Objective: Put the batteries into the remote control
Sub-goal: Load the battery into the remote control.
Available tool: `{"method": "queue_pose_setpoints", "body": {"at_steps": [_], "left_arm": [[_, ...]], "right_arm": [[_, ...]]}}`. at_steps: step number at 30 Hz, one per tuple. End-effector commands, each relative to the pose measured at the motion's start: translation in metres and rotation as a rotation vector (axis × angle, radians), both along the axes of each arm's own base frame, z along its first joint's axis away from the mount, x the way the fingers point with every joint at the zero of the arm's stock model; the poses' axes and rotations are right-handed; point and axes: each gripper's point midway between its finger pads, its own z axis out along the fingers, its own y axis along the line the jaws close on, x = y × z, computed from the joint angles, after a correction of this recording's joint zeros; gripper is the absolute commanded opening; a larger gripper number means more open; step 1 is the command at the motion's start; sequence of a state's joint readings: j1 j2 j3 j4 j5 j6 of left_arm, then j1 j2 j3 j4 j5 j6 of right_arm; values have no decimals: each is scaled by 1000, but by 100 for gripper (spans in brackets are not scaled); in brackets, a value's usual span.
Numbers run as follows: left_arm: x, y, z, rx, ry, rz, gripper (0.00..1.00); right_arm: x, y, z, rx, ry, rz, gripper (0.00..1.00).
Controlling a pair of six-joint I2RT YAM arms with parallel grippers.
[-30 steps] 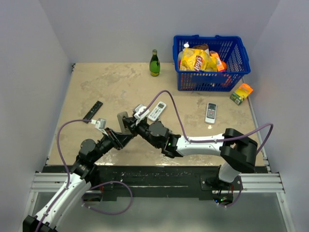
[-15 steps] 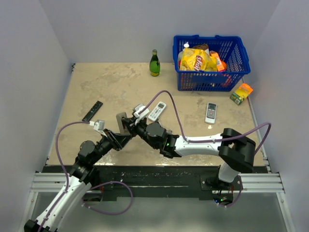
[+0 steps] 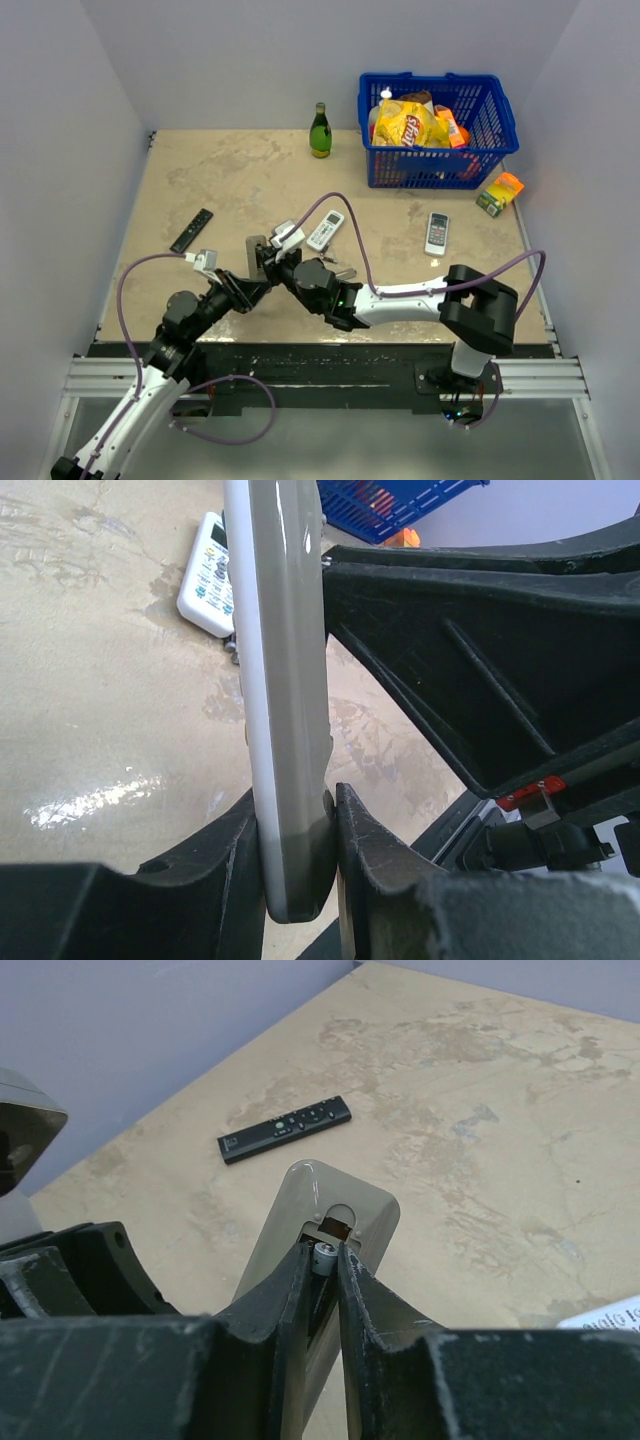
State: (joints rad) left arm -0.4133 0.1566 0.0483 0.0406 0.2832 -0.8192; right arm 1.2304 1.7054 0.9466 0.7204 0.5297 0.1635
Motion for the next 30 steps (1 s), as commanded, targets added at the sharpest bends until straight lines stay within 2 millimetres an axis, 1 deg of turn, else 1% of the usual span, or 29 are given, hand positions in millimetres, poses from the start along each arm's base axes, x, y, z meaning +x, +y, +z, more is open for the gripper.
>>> {"method": "queue_pose_setpoints", "body": {"at_steps": [1,6,9,17,19,22,25,28,30], "left_arm": [[-8,12,134,-185,-412,46,0],[-11,12,136,-184,-428,38,0],[-12,12,134,-184,-431,33,0],[-18,11,136,-195,-465,15,0],[-18,10,136,-192,-467,8,0],[-20,9,137,-194,-474,2,0],[-21,7,135,-197,-465,-12,0],[-21,5,132,-200,-460,-25,0],[-22,4,130,-204,-456,-34,0]], "right_arm": [[9,-40,-82,-327,57,-118,20],[10,-39,-92,-358,66,-133,22],[11,-40,-96,-371,78,-146,27],[14,-44,-97,-363,94,-198,32],[15,-43,-95,-359,96,-199,35],[14,-40,-92,-354,97,-187,43],[13,-35,-88,-344,97,-166,44],[11,-29,-80,-330,88,-136,45],[8,-23,-75,-325,84,-96,48]]}}
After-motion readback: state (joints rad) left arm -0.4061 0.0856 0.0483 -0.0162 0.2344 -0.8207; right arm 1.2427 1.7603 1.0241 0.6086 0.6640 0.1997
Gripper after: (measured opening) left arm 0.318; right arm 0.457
